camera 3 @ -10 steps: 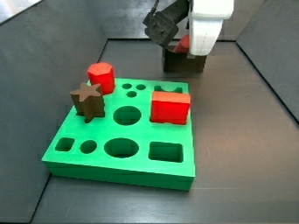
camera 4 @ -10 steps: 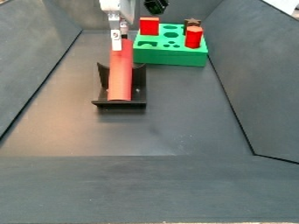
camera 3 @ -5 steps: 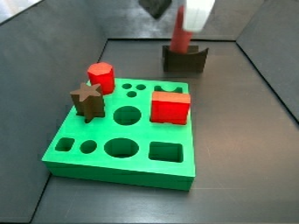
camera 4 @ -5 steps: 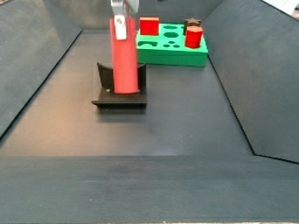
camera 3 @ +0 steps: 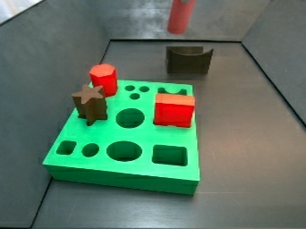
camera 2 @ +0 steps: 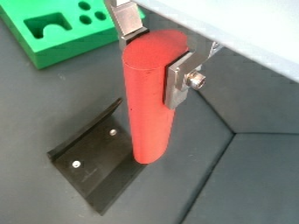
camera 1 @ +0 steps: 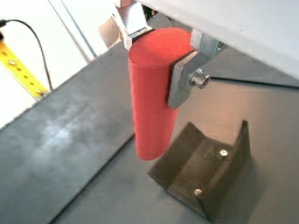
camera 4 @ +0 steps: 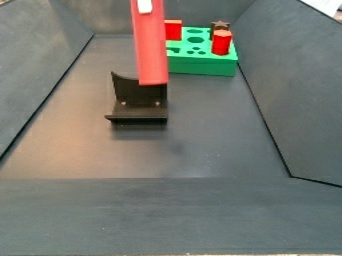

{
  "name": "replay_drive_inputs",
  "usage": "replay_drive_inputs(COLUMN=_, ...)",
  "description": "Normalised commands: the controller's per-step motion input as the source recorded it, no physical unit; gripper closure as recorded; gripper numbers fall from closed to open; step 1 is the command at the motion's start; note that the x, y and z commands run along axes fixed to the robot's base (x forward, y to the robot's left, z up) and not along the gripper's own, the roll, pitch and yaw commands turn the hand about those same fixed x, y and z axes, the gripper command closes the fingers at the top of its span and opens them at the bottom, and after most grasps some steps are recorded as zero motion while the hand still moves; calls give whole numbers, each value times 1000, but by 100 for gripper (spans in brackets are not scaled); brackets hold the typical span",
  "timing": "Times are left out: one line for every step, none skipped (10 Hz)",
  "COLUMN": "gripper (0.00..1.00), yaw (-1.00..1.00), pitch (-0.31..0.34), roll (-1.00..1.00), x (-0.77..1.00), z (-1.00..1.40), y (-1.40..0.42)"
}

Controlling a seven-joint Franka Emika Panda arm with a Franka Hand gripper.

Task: Pick up the oval object. Move up. Place the oval object on the fixture. Regrasp the oval object. Move to above the board. Insert the oval object.
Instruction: Move to above the board.

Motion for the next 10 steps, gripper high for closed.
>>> replay_drive_inputs(gripper=100, yaw=49, pitch=59, roll=-77, x=-117, z=1000, y=40)
replay_drive_inputs(gripper=100, yaw=38, pitch=51, roll=-78, x=-96, z=946, y=30)
replay_drive_inputs(gripper=100, yaw=22, pitch=52, roll=-75, x=-57, z=718, y=17)
replay_drive_inputs(gripper=100, yaw=15, pitch=59, roll=-72, x=-29, z=545, y=6)
replay_drive_inputs(gripper=100, yaw=11, pitch=73, roll=-69, x=-18, z=434, y=1)
replay_drive_inputs(gripper=100, yaw=5, pitch=100, roll=-74, x=6, z=215, y=-4)
replay_drive_inputs(gripper=100, yaw=1000, pitch=-3, roll=-270, x=-331, z=174, y=-1000)
replay_drive_inputs(gripper=100, yaw=1000, pitch=-7, roll=-263, x=-330, z=175, y=-1000)
replay_drive_inputs(gripper=100, yaw=1000, pitch=-25, roll=-251, x=-328, z=180, y=-1000)
replay_drive_inputs(gripper=100, yaw=1000, pitch=-39, roll=-252, x=-323, z=173, y=-1000)
